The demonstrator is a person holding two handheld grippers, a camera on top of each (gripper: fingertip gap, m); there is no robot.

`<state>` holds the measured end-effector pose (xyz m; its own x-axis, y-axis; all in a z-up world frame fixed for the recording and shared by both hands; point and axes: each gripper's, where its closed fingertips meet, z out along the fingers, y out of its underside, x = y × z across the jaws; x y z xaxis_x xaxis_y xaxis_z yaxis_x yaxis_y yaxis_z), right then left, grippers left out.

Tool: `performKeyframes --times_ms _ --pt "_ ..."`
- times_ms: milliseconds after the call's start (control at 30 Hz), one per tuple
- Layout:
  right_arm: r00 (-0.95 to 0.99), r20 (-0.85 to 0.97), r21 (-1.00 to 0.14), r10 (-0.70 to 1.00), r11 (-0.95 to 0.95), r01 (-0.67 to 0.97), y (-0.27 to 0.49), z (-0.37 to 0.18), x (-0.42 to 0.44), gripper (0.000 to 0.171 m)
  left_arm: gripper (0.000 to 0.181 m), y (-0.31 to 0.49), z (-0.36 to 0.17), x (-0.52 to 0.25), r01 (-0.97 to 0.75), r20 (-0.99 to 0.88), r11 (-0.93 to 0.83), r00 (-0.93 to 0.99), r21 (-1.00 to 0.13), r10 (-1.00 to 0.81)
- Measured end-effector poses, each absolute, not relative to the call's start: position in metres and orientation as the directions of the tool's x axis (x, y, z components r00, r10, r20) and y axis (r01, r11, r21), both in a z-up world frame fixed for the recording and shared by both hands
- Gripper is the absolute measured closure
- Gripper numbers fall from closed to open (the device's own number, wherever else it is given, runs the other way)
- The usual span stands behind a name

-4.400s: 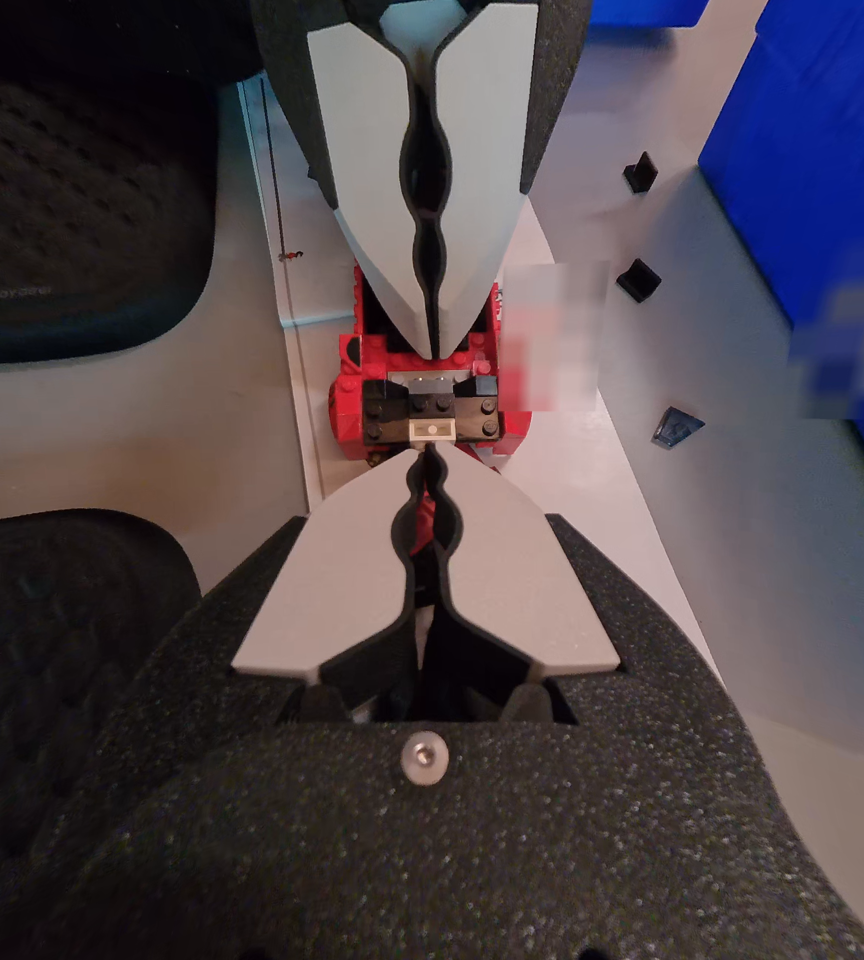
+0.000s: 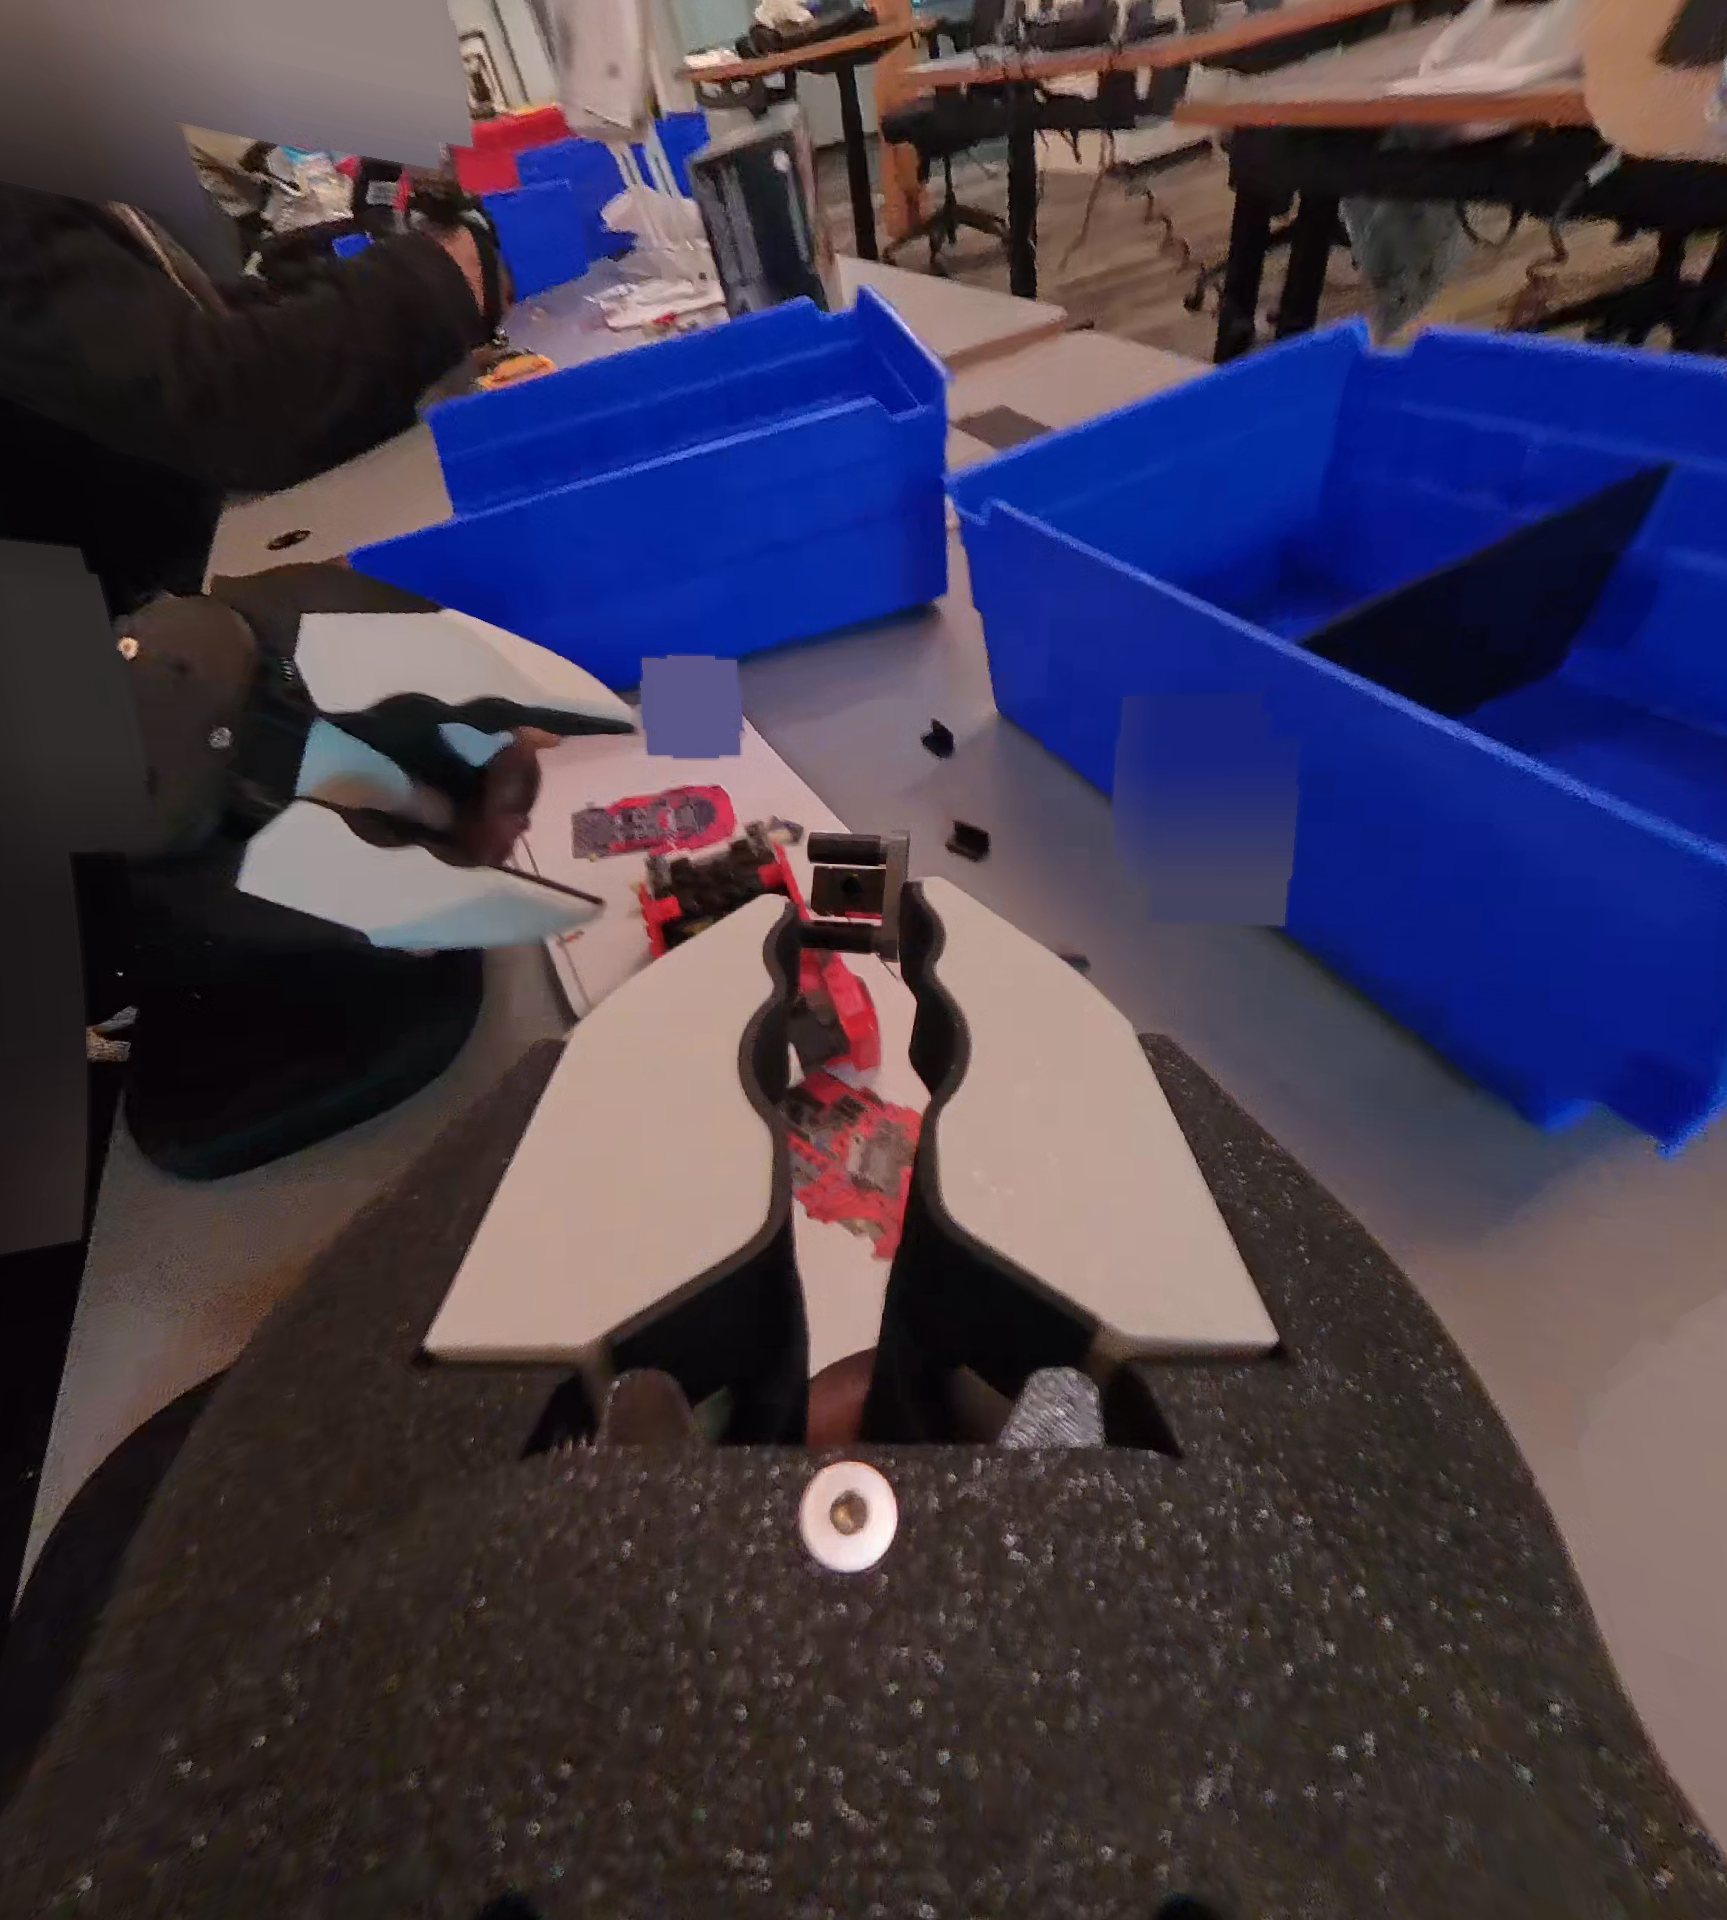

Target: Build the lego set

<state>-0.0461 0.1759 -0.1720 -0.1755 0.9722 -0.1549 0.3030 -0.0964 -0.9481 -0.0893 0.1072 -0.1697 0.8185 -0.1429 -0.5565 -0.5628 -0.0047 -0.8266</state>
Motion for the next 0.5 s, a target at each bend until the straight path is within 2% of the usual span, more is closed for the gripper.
performKeyframes --times_ms 300,367,500 --pt "-0.260 -0.146 -0.954 0.954 -0.067 0.291 0.137 -0.169 -0.061 0.153 0.142 0.138 -0.157 -0.071 -0.710 -0.709 0.004 0.703 -0.704 -0.057" --pt "-0.263 -0.162 -0.954 0.951 -0.083 0.288 0.133 -0.168 -0.064 0.153 0.146 0.137 -0.159 -0.070 -0.739 -0.738 0.003 0.673 -0.674 -0.041" --pt "-0.256 -0.141 -0.951 0.956 -0.059 0.304 0.127 -0.172 -0.067 0.153 0.158 0.138 -0.162 -0.075 -0.725 -0.724 -0.019 0.689 -0.689 -0.032"
